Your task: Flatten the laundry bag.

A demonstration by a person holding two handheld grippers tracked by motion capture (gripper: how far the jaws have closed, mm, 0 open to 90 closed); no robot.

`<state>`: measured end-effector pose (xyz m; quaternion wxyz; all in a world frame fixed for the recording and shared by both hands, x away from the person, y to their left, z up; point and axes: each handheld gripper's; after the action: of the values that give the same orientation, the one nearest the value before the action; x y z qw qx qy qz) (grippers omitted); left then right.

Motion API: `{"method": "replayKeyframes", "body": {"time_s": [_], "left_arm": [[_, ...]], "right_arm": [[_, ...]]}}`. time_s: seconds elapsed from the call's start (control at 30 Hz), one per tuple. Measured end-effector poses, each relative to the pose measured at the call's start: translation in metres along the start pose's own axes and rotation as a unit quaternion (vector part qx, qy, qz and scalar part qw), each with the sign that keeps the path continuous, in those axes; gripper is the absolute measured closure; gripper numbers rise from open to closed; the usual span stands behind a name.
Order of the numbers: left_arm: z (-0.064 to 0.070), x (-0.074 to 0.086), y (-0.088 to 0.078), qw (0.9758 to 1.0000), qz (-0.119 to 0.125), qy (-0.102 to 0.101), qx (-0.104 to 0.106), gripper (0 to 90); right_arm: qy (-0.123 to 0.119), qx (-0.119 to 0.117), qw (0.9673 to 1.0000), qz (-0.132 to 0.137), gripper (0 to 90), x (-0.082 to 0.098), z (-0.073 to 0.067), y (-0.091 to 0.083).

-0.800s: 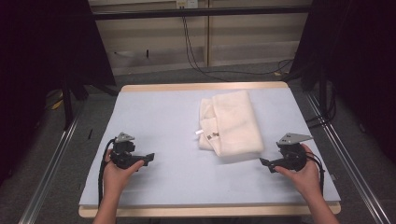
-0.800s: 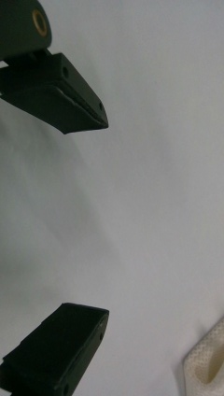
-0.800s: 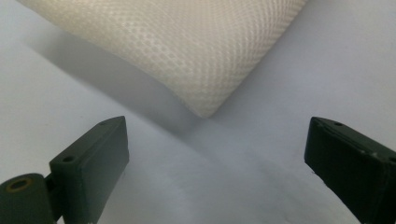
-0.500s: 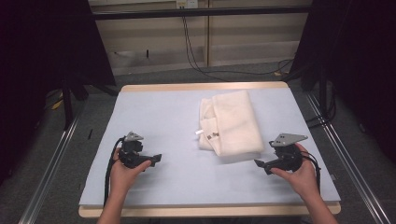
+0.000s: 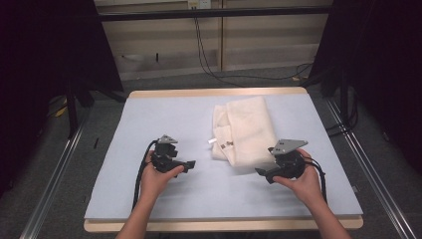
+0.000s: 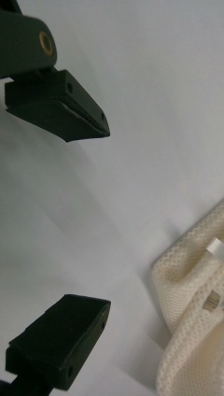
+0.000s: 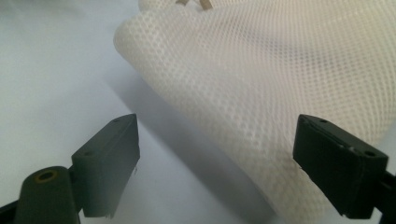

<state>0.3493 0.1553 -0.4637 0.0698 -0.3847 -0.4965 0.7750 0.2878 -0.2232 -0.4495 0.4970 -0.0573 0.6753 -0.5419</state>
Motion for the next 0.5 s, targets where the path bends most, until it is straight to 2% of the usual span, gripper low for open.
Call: {"method": "replayKeyframes", "body": {"time_s": [0.17,0.2,0.27,0.33,0.43,0.47,0.5], "left_arm": [[0.011,-0.015,0.011,0.9999,0.001,0.011,0.011,16.9],[0.013,-0.018,0.013,0.9998,-0.001,0.017,0.011,18.3],[0.020,-0.025,0.019,0.9993,-0.010,0.026,0.024,21.4],[0.024,-0.030,0.025,0.9987,-0.014,0.034,0.034,24.3],[0.029,-0.036,0.032,0.9982,-0.020,0.045,0.034,29.6],[0.029,-0.038,0.034,0.9983,-0.018,0.045,0.033,32.5],[0.030,-0.040,0.036,0.9983,-0.014,0.046,0.033,34.0]], "right_arm": [[-0.014,-0.004,0.9999,-0.001,16.9,-0.013,-0.002,0.007],[-0.022,-0.011,0.9997,-0.003,19.6,-0.020,-0.006,0.013],[-0.034,-0.016,0.9992,-0.015,21.9,-0.024,-0.010,0.018],[-0.046,-0.007,0.9984,-0.032,23.4,-0.027,-0.016,0.023],[-0.056,0.000,0.9979,-0.031,31.9,-0.030,-0.020,0.027],[-0.059,0.005,0.9977,-0.032,37.6,-0.031,-0.021,0.028],[-0.063,0.000,0.9975,-0.032,43.9,-0.031,-0.021,0.029]]}}
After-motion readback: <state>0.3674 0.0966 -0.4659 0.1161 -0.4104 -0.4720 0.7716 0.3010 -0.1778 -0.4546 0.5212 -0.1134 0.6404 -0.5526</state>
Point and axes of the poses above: each handheld gripper's, and its own axes: y roughly forward along the jaws, x roughly out of its underside, z roughly to its right, and after that the axes turned 11 degrees about -z, right-handed
